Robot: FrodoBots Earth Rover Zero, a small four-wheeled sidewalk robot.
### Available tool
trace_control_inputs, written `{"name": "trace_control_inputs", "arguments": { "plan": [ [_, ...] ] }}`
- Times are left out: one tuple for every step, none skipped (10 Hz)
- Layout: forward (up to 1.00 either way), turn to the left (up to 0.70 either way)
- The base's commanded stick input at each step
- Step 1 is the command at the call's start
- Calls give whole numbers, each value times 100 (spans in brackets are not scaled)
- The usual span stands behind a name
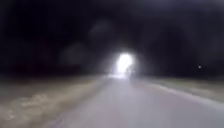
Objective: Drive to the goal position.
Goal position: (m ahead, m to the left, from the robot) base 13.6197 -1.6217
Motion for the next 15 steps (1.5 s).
{"name": "trace_control_inputs", "arguments": {
  "plan": [
    [70,-2],
    [70,-5],
    [70,-3],
    [70,-3],
    [70,-2],
    [85,0],
    [85,0],
    [85,0],
    [97,0],
    [100,0],
    [100,0],
    [100,-2],
    [100,-3],
    [100,-3],
    [100,-3]
  ]
}}
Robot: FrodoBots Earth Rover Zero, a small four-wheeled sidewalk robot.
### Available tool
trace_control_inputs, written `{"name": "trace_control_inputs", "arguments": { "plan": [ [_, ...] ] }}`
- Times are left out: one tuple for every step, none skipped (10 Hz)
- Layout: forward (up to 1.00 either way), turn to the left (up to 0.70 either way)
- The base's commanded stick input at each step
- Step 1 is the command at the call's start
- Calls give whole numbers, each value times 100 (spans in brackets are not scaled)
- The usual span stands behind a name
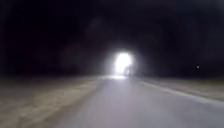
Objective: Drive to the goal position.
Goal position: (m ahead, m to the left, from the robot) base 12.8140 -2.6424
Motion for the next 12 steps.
{"name": "trace_control_inputs", "arguments": {
  "plan": [
    [100,-3],
    [100,-3],
    [100,-3],
    [100,-3],
    [100,-8],
    [100,-13],
    [100,-11],
    [100,-7],
    [100,-4],
    [100,-4],
    [100,-4],
    [100,-13]
  ]
}}
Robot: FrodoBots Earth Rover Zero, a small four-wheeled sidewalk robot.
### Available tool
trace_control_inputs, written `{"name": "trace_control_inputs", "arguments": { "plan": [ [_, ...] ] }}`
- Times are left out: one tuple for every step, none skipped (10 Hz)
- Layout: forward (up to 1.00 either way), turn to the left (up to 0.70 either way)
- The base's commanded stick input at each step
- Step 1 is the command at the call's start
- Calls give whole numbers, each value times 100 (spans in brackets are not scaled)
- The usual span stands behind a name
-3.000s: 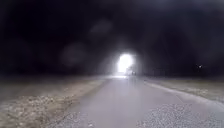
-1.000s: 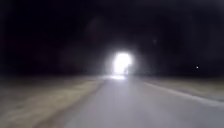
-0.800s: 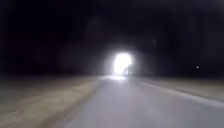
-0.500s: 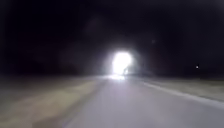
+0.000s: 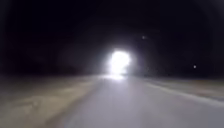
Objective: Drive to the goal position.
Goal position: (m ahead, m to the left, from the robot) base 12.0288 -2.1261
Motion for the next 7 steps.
{"name": "trace_control_inputs", "arguments": {
  "plan": [
    [100,-18],
    [100,-8],
    [100,-6],
    [100,-7],
    [100,-7],
    [100,-14],
    [100,-8]
  ]
}}
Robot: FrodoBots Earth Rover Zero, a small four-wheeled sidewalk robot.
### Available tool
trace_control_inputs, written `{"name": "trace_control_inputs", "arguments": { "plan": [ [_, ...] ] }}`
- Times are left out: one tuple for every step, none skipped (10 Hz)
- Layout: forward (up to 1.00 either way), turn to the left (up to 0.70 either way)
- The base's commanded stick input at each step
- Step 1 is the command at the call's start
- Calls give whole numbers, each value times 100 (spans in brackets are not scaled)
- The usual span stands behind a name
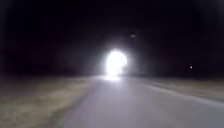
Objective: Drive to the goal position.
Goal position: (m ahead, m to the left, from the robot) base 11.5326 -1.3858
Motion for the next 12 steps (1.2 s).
{"name": "trace_control_inputs", "arguments": {
  "plan": [
    [100,-4],
    [100,-4],
    [100,-4],
    [100,-4],
    [100,-3],
    [100,-2],
    [100,1],
    [100,9],
    [100,17],
    [100,22],
    [100,22],
    [100,19]
  ]
}}
